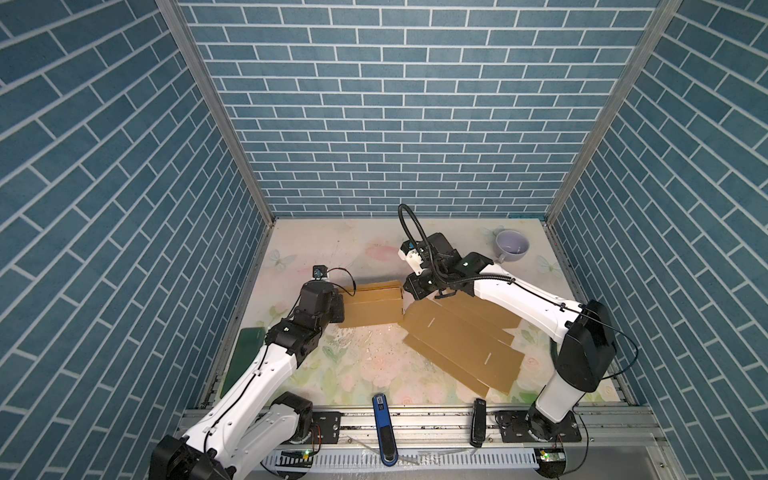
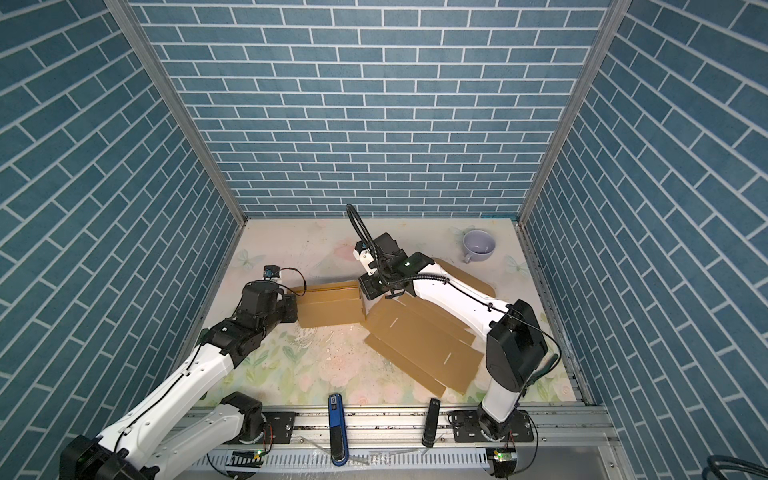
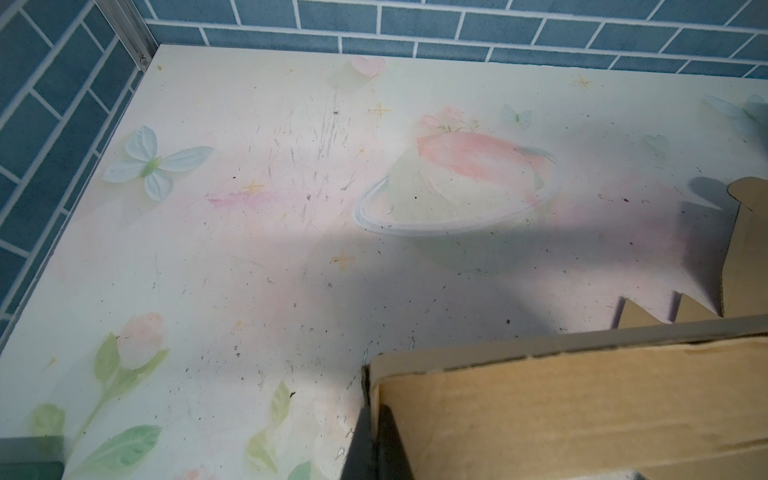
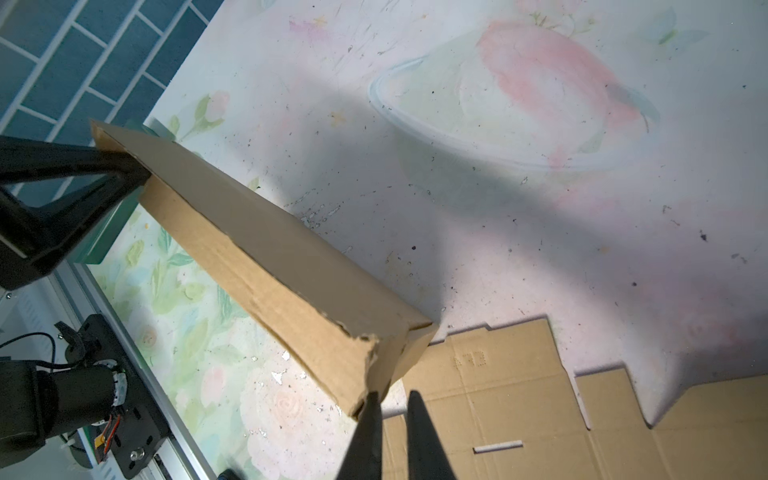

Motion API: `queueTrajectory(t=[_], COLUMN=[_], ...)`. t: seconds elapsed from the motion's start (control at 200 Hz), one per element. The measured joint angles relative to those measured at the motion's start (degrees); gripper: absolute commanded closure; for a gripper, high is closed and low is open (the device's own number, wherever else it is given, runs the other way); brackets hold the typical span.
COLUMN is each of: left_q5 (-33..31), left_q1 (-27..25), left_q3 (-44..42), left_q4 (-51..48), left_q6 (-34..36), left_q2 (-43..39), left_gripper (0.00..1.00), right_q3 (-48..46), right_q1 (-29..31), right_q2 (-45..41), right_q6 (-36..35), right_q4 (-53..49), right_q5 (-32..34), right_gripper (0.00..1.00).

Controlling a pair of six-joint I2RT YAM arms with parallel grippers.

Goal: Fold the paper box

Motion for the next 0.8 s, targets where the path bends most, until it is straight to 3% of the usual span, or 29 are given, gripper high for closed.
queueTrajectory(t=[0.8], left_q5=[0.0], left_q1=[-0.3], left_q3=[0.0], left_q4=[0.0], left_q6=[-0.2], left_q2=[0.1], left_gripper=[1.00], right_q3=[0.1], right_q1=[0.6], right_q2=[0.0], right_q6=[0.5], right_q4=[0.5], right_q5=[0.0], right_gripper=[0.83])
